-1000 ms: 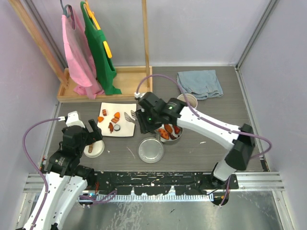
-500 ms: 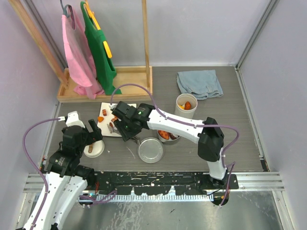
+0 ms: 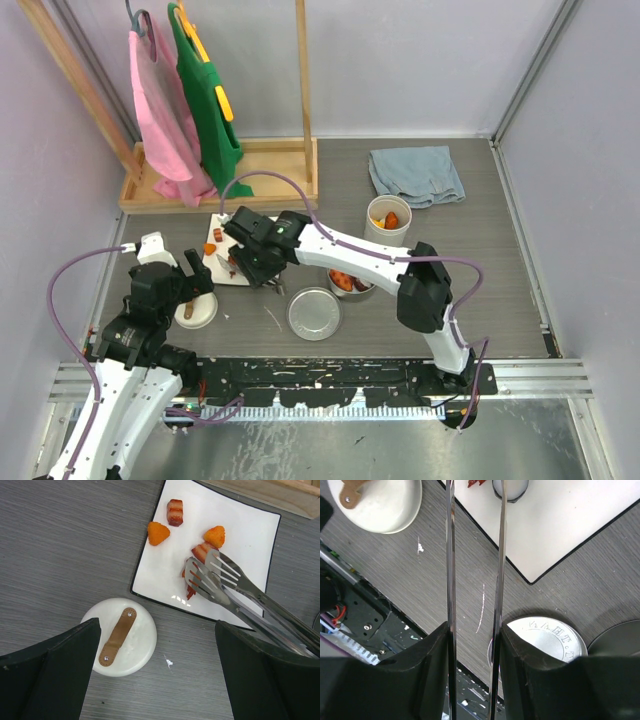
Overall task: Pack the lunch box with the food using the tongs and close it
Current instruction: Pick up the fake food from the plate.
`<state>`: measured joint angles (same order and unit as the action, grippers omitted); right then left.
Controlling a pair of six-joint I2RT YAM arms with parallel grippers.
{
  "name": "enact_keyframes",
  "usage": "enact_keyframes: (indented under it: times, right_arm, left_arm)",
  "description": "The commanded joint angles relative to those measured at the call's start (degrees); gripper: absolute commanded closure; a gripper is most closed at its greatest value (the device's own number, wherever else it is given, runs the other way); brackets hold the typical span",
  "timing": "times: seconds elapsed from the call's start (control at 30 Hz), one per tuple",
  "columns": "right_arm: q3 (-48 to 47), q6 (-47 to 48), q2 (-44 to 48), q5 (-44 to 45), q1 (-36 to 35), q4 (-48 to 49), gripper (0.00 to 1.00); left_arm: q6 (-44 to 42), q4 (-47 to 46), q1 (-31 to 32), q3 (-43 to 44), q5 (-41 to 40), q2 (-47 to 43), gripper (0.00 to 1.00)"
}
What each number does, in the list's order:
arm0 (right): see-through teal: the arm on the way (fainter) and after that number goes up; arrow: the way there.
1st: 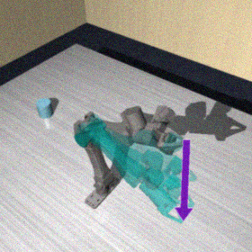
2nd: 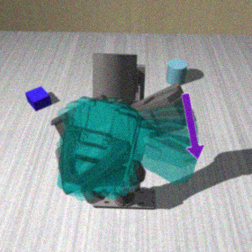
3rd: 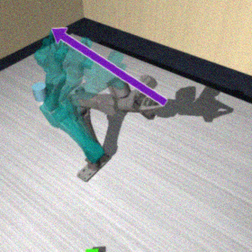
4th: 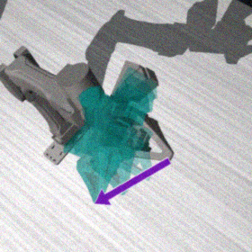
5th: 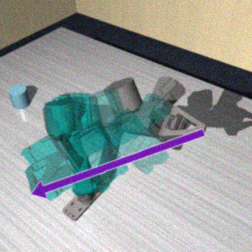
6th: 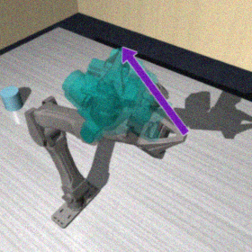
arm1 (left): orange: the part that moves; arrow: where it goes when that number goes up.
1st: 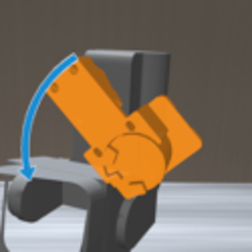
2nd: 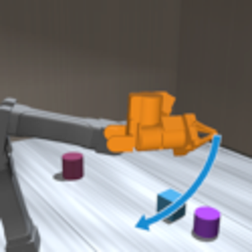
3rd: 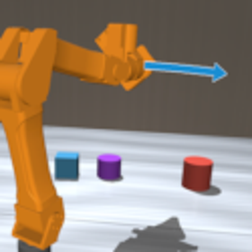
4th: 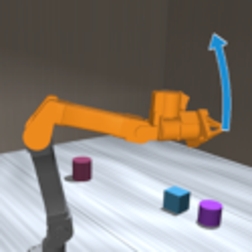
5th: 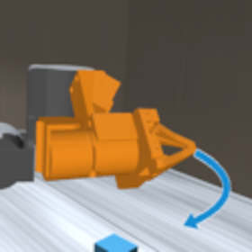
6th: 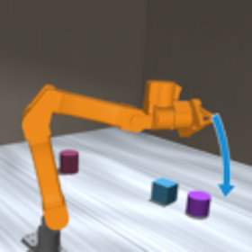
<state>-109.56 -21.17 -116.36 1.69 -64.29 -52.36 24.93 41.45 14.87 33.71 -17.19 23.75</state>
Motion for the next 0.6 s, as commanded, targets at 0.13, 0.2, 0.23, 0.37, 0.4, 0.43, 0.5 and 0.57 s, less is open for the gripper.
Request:
enact_keyframes:
  times: [0.13,0.2,0.23,0.37,0.4,0.43,0.5,0.57]
  right_arm:
    - [-4.8,2.1,-2.3,1.1,-0.2,-1.8,0.55]
    - [-5.0,2.3,-2.7,0.8,-0.1,-1.9,0.55]
    - [-5.2,2.3,-2.9,0.6,-0.1,-1.9,0.55]
    - [-5.9,2.4,-3.6,0.5,-0.1,-2.0,0.55]
    - [-6.0,2.4,-3.8,0.4,-0.1,-2.0,0.55]
    - [-6.1,2.4,-3.9,0.3,-0.1,-2.0,0.55]
    - [-6.5,2.4,-4.2,-0.1,-0.1,-1.9,0.55]
    - [-7.0,2.4,-4.5,0.0,-0.2,-1.9,0.55]
  left_arm:
    - [0.3,-1.4,-0.3,0.8,-0.6,-0.3,0.02]
    - [0.2,-1.5,-0.3,0.8,-0.4,-0.2,0.02]
    - [0.2,-1.5,-0.3,0.8,-0.5,-0.2,0.02]
    - [0.3,-1.5,-0.3,0.8,-0.6,-0.3,0.02]
    - [0.3,-1.4,-0.3,0.8,-0.7,-0.4,0.02]
    - [0.3,-1.5,-0.3,0.8,-0.6,-0.4,0.02]
    - [0.3,-1.5,-0.3,0.8,-0.7,-0.4,0.02]
    - [0.3,-1.5,-0.3,0.8,-0.6,-0.4,0.02]
